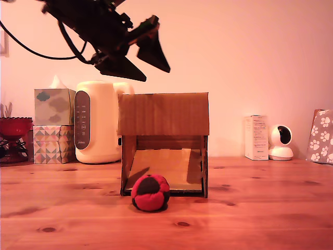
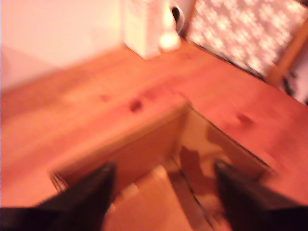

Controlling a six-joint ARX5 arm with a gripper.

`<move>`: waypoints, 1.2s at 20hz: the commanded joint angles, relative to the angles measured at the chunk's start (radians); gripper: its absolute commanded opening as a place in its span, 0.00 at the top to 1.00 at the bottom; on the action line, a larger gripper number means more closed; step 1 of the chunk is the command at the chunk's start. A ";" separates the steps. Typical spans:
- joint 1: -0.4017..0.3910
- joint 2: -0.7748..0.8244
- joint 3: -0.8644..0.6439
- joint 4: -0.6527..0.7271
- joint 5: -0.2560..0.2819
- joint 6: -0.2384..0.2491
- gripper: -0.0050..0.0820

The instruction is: Drop the footbag into the cardboard dice tower

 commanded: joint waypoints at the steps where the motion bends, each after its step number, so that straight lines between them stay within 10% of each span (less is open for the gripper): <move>1: -0.007 -0.037 0.010 -0.034 0.024 0.005 0.82; 2: -0.007 -0.043 0.010 -0.063 0.027 0.005 0.96; 7: -0.021 -0.104 -0.023 -0.165 0.031 0.013 0.97; 24: -0.050 -0.419 -0.515 0.139 0.039 -0.057 0.97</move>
